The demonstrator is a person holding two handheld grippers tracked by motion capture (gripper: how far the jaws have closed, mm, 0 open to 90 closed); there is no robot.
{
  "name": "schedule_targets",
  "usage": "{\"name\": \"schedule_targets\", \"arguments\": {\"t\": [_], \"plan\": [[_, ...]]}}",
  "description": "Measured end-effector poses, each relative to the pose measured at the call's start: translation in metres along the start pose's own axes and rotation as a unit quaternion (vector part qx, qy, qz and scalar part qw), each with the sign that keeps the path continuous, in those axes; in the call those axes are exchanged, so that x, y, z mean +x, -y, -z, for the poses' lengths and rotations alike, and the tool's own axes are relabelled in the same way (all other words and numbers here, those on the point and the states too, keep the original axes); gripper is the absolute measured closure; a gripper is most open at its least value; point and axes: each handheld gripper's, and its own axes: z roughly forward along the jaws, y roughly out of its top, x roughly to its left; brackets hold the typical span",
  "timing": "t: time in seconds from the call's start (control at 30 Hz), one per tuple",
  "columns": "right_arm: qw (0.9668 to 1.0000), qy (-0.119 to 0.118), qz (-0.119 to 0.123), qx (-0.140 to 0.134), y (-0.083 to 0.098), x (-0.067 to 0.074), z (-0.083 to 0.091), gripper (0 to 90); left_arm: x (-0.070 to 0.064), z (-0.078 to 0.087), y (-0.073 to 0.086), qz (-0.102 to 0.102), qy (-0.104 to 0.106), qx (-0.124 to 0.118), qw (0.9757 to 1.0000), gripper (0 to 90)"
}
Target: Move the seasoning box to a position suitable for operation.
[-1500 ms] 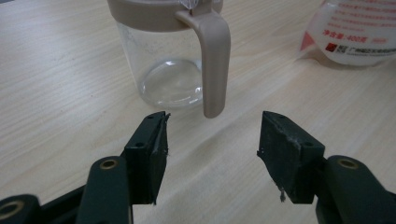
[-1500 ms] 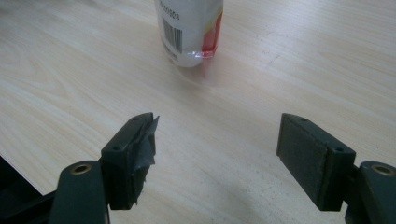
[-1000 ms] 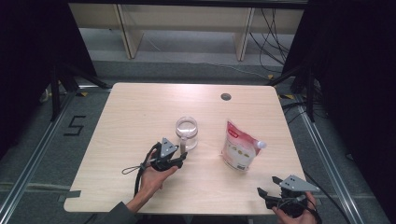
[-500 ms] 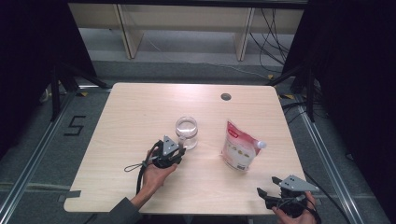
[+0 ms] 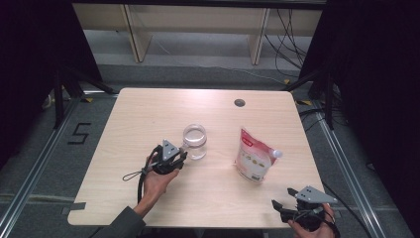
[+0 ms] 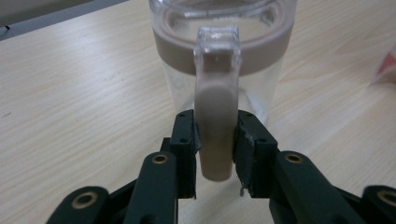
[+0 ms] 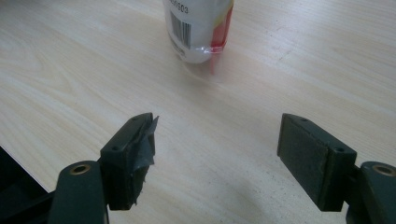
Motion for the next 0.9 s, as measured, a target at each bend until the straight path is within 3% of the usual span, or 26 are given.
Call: {"name": "schedule_targets", "arguments": {"t": [0.1,0.13,0.2,0.23,0.4,0.43,0.6,0.67,0.73,0.77,0.8,0.83,0.87,0.9], "plan": [[1.0000,-0.001,0.006,-0.004,0.000,-0.002,-0.001,28.5,0.000,0.000,0.001,0.018,0.007,0.000,0.9998,71.8],[1.0000,-0.002,-0.006,0.000,0.000,0.000,0.000,28.5,0.003,0.002,0.001,0.025,0.016,0.002,0.9996,72.3],[1.0000,-0.004,0.000,-0.002,0.000,-0.002,0.000,28.5,0.006,0.003,0.001,0.016,0.019,0.003,0.9997,72.6],[1.0000,-0.007,-0.002,0.003,0.000,-0.001,0.000,28.5,0.006,0.003,0.002,0.025,0.031,-0.001,0.9992,72.6],[1.0000,-0.005,-0.003,0.001,0.000,-0.001,0.000,28.5,0.013,0.008,0.006,0.030,0.051,-0.001,0.9982,72.9],[1.0000,-0.007,-0.006,0.001,0.000,-0.001,0.000,28.6,0.014,0.010,0.007,0.035,0.065,-0.005,0.9973,72.9],[0.9999,-0.003,-0.011,0.002,0.000,0.000,0.000,28.6,0.015,0.019,0.014,0.021,0.094,-0.010,0.9953,73.0],[1.0000,-0.004,-0.001,-0.001,0.000,-0.002,0.000,28.6,0.015,0.021,0.015,0.019,0.097,-0.011,0.9950,73.0],[1.0000,-0.003,0.004,-0.005,-0.001,-0.002,0.000,28.6,0.012,0.028,0.018,0.005,0.111,-0.015,0.9937,73.0],[0.9999,-0.005,-0.013,0.002,-0.001,0.001,0.001,28.6,0.011,0.030,0.020,-0.005,0.119,-0.016,0.9927,73.0],[1.0000,0.000,0.006,-0.005,-0.001,-0.002,0.001,28.6,0.010,0.032,0.022,-0.005,0.126,-0.019,0.9918,73.0],[0.9999,0.000,0.008,-0.006,-0.001,-0.002,0.001,28.6,0.008,0.034,0.023,-0.003,0.129,-0.021,0.9915,73.0],[0.9999,-0.005,-0.011,0.001,-0.001,0.001,0.001,28.6,0.008,0.034,0.023,-0.003,0.129,-0.021,0.9915,73.0],[0.9999,-0.005,-0.013,0.002,-0.001,0.001,0.001,28.6,0.005,0.038,0.026,0.002,0.142,-0.022,0.9896,73.0]]}}
